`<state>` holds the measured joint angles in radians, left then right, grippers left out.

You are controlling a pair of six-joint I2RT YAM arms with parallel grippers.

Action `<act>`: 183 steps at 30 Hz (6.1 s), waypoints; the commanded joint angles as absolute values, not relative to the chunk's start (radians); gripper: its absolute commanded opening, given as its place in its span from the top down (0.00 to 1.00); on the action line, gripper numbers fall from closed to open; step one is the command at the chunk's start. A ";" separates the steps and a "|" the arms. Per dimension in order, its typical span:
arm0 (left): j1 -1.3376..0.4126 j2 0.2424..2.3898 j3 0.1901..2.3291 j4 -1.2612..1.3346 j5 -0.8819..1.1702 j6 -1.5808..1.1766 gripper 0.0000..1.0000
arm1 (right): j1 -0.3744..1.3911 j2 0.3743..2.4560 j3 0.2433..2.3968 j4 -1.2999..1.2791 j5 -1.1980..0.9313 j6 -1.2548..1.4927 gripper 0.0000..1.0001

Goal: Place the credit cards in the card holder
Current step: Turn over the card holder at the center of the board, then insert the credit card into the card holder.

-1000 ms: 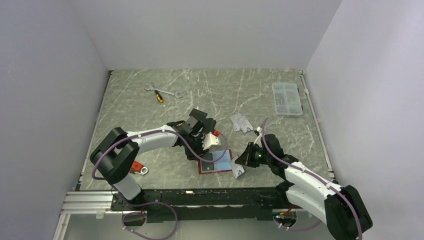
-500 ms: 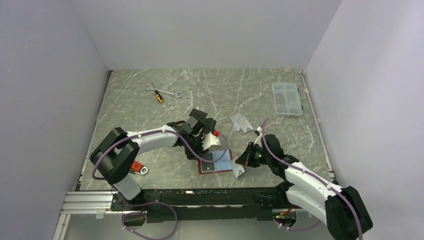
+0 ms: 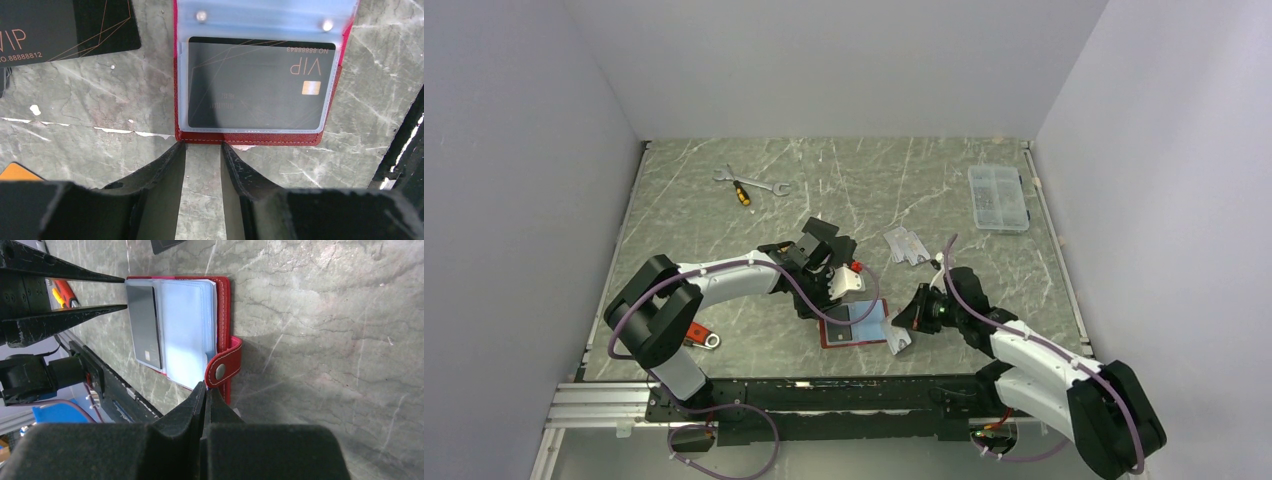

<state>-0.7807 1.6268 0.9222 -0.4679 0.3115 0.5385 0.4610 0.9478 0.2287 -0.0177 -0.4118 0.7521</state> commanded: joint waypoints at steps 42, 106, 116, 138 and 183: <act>-0.663 1.480 0.956 -0.555 0.473 0.653 0.66 | 0.665 1.386 0.358 0.506 -0.520 0.932 1.00; -1.095 1.442 0.739 -0.376 0.225 0.840 0.87 | 0.849 1.562 0.050 1.248 0.102 1.164 1.00; -1.095 1.413 0.793 -0.452 0.179 0.843 0.80 | 0.847 1.529 0.057 1.217 0.090 1.155 1.00; -1.123 1.419 0.740 -0.383 0.166 0.835 0.83 | 0.846 1.688 0.067 1.375 0.031 1.187 1.00; -1.141 1.446 0.727 -0.362 0.112 0.839 1.00 | 0.704 1.698 0.146 1.156 -0.277 1.031 1.00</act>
